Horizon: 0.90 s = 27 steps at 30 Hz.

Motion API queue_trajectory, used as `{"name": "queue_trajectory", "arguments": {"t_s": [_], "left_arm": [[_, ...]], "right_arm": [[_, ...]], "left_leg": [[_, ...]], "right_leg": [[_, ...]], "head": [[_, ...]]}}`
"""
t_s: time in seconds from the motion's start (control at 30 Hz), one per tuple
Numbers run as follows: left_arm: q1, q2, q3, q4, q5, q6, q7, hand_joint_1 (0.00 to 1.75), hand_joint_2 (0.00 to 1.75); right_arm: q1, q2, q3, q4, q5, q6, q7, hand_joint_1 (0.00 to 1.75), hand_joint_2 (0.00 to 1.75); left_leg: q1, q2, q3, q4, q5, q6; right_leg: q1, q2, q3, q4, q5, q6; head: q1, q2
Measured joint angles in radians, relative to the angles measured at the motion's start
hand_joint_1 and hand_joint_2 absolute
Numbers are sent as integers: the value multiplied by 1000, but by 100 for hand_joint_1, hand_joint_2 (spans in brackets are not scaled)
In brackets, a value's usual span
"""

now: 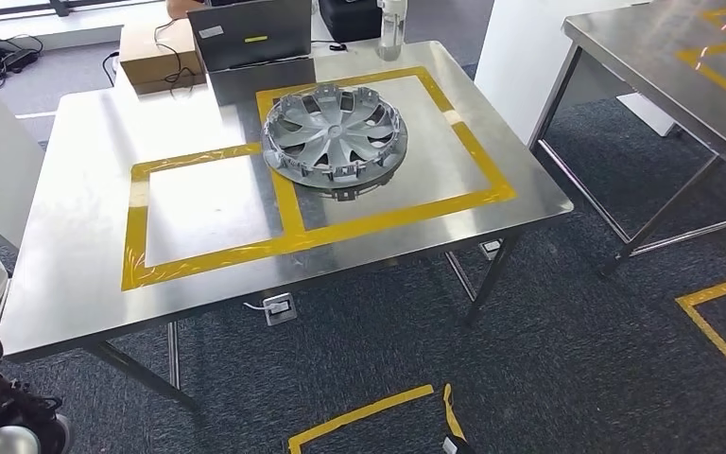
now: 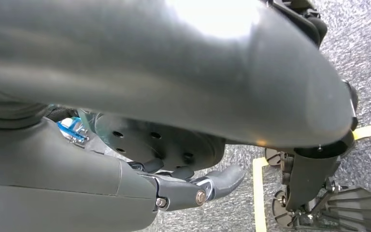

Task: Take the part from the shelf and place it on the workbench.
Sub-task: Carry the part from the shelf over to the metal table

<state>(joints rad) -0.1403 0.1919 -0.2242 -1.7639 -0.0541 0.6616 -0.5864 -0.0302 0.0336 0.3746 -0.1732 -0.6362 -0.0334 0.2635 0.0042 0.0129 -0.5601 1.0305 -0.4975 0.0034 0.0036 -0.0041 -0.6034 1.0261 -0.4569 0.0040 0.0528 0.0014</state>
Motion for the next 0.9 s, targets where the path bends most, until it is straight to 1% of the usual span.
{"name": "queue_trajectory", "arguments": {"t_s": [0.1,0.27,0.33,0.4,0.47,0.5,0.53,0.57,0.6,0.63,0.67,0.7,0.73,0.77,0.8,0.83,0.87,0.9], "left_arm": [[-1,2,0,3,0,-4,1,175,175],[-3,2,0,6,0,-5,3,175,175],[-3,2,0,6,-2,-5,5,175,175],[-3,2,0,6,-6,-6,6,175,175],[-3,2,-1,6,-12,-6,6,175,175],[-3,1,-1,6,-15,-6,6,175,175],[-3,1,-1,5,-18,-6,6,175,175],[-3,0,-1,5,-21,-6,6,175,175],[-3,0,-1,4,-23,-6,6,175,175],[-3,-1,-1,4,-25,-6,6,175,175],[-2,-3,-1,4,-26,-6,6,175,175],[-2,-4,-1,5,-27,-7,7,175,175],[0,-5,-1,6,-27,-7,7,175,175],[1,-6,-1,8,-28,-8,7,175,175],[1,-7,-1,10,-28,-9,8,175,175],[1,-9,-1,12,-28,-10,8,175,175],[1,-10,-1,13,-28,-11,8,175,175],[0,-11,-1,13,-29,-11,8,175,175]], "right_arm": [[0,0,0,0,-3,0,2,0,0],[0,0,0,0,-5,-3,2,0,0],[-1,0,0,0,-6,-4,2,0,0],[-1,0,0,0,-6,-5,2,0,0],[-1,1,0,0,-6,-6,2,0,0],[-2,2,0,0,-6,-7,2,0,0],[-2,2,0,0,-6,-7,2,0,0],[-2,2,0,0,-6,-8,3,0,0],[-3,2,0,0,-6,-8,3,0,0],[-3,2,0,0,-6,-8,2,0,0],[-3,2,0,0,-6,-9,0,0,0],[-4,2,0,0,-6,-9,-7,0,0],[-3,2,0,0,-7,-9,-19,0,0],[-3,1,0,0,-7,-10,-32,0,0],[-2,1,0,0,-7,-10,-42,0,0],[-1,1,0,1,-7,-12,-46,0,0],[1,0,0,1,-6,-14,-43,0,0],[2,1,0,1,-6,-15,-35,0,0]], "left_leg": [[-4,2,3,-2,-2,8],[-3,2,11,-15,5,-6],[-3,2,11,-16,6,-9],[-3,2,11,-16,5,-10],[-6,2,10,-14,4,-5],[-8,2,8,-15,4,-1],[-5,2,13,-23,7,3],[-2,3,20,-34,12,4],[2,4,28,-46,18,5],[7,6,36,-57,23,6],[8,8,38,-61,25,7],[9,9,39,-61,25,8],[10,10,39,-61,25,7],[13,10,39,-60,23,4],[17,10,40,-57,19,-1],[23,9,41,-51,14,-9],[28,8,40,-41,6,-18],[30,7,35,-29,-4,-28]], "right_leg": [[0,3,2,-2,2,-3],[1,4,2,-2,1,-11],[2,4,2,-1,0,-13],[1,4,2,-2,1,-13],[-2,4,3,-4,3,-10],[-4,4,4,-6,4,-8],[-3,4,6,-8,5,-5],[-3,4,7,-6,3,-2],[-2,5,1,10,-8,2],[-3,6,-14,45,-28,6],[-5,7,-41,100,-55,12],[-9,7,-75,165,-83,18],[-13,7,-105,221,-101,25],[-18,7,-122,248,-101,31],[-24,7,-121,239,-82,39],[-31,6,-101,191,-49,47],[-39,3,-71,123,-17,58],[-43,4,-45,68,3,63]], "head": [[-1,0],[-1,0],[-1,0],[0,0],[0,0],[0,0],[0,0],[0,0],[2,0],[3,0],[5,0],[5,0],[5,0],[5,0],[5,0],[6,0],[7,0],[9,0]]}}
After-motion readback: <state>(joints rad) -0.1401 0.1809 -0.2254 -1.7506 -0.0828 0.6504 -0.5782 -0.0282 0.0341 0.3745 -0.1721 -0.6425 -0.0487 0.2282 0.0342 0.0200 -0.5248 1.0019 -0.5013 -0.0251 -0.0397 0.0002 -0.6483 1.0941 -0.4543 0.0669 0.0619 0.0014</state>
